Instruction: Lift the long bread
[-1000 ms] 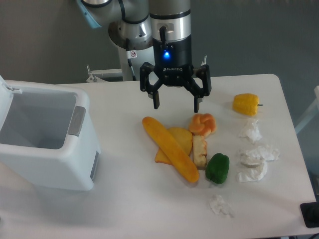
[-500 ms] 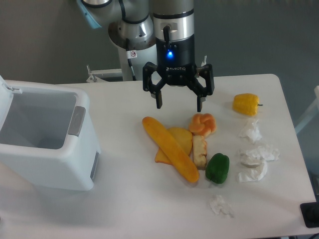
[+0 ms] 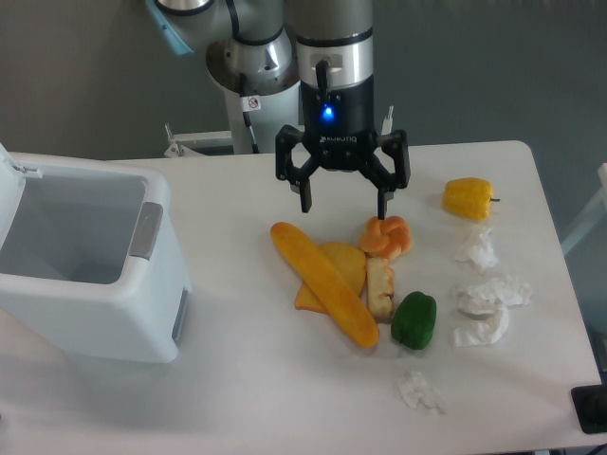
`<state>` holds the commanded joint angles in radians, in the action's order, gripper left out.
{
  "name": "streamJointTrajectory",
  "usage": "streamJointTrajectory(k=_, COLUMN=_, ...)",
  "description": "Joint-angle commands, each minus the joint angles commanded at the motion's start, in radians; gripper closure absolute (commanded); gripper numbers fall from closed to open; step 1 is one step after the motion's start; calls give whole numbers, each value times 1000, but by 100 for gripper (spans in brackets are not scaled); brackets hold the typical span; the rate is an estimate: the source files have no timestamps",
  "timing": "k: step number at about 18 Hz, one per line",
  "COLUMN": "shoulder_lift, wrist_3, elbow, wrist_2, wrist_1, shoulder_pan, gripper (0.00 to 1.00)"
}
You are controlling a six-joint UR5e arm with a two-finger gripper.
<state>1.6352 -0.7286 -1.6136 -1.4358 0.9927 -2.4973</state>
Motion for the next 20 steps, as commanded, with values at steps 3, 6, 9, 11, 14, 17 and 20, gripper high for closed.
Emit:
streamJointTrajectory(k=3, shoulder_lift=14, wrist_3=-2, elbow=-15, wrist_2=-2, wrist_1=-37, shoulder_pan=0, gripper=0)
streamJointTrajectory(k=6, shoulder_lift=23, wrist_3=-3, elbow=-17, wrist_2=-20, wrist_1=-37, shoulder_pan=0, gripper=0)
streamJointTrajectory(k=9, shoulder_lift=31, wrist_3=-3, elbow=-20, wrist_2=-31, wrist_1=-37, shoulder_pan=2, gripper=0)
streamJointTrajectory(k=11, shoulder_lift=40, wrist_3=-5, elbow=-23, wrist_2=-31, wrist_1=-37, shoulder_pan=0, gripper=0)
streamJointTrajectory(k=14, shoulder_lift=52, wrist_3=-35, elbow=-23, wrist_2=-31, wrist_1=-32, shoulder_pan=0, gripper=0)
streamJointTrajectory(k=17, shoulder_lift=64, wrist_3=-86, elbow=-25, wrist_2=-28, wrist_1=-31, shoulder_pan=-3, gripper=0)
streamJointTrajectory(k=20, shoulder_lift=78, wrist_3=-103, elbow=-28, wrist_2=-28, wrist_1=-29, shoulder_pan=-3, gripper=0)
